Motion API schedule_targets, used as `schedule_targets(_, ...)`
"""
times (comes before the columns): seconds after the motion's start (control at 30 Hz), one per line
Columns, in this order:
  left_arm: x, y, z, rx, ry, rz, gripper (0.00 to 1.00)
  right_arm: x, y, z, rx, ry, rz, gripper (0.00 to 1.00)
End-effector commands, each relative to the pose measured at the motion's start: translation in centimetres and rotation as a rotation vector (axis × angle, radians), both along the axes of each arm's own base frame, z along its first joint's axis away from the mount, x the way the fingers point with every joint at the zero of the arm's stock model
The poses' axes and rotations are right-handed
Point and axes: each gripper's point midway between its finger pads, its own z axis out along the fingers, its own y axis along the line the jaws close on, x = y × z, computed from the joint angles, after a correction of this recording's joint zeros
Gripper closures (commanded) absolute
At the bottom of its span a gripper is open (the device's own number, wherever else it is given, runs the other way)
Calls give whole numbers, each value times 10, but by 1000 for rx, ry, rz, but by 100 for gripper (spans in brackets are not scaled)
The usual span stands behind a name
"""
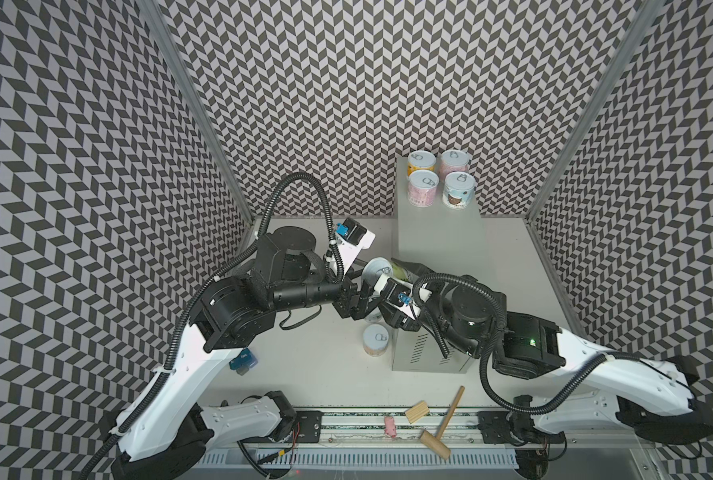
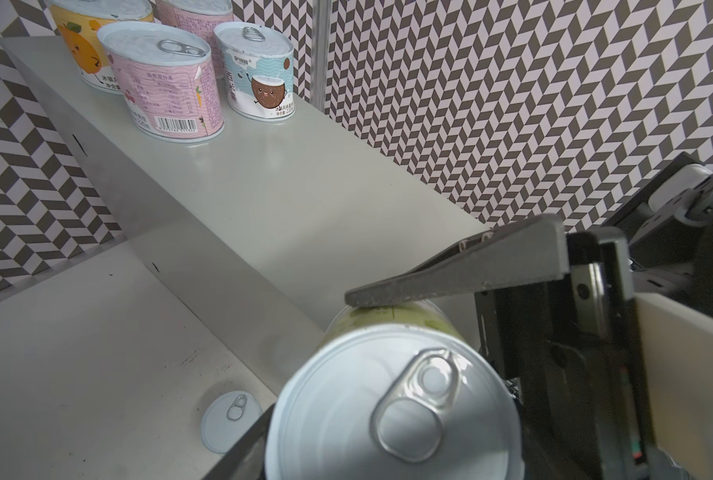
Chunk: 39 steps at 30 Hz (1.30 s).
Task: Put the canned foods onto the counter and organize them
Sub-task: 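Grasp the green can with the right gripper while the left gripper releases it, then carry the green can onto the cabinet with the right gripper while the left withdraws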
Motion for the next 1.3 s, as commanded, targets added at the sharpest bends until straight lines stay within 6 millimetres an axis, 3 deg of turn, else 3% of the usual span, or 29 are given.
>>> schedule_targets(0.0,-13,-5,23,-72,-53,-69,2,2,-20,45,190,-26,-27,43)
schedule_targets(0.17,-4,-1,29,-88,-82,-14,0,2,-32,52,228,-25,-36,44)
schedule_targets(0.37,7,8,51,-138,-159,68,0,7,-55,55,289,2,-88,44)
schedule_targets(0.63,14,22,70,-201,-287,145,0,13,-115,66,482,110,-177,44)
schedule_targets(0.87,19,6,61,-197,-271,105,0,7,-161,66,650,179,-221,44)
schedule_targets(1.07,25,-5,59,-202,-267,90,0,7,-179,54,736,220,-263,44)
schedule_targets(1.27,41,-8,61,-191,-260,150,0,11,-177,40,743,247,-281,43)
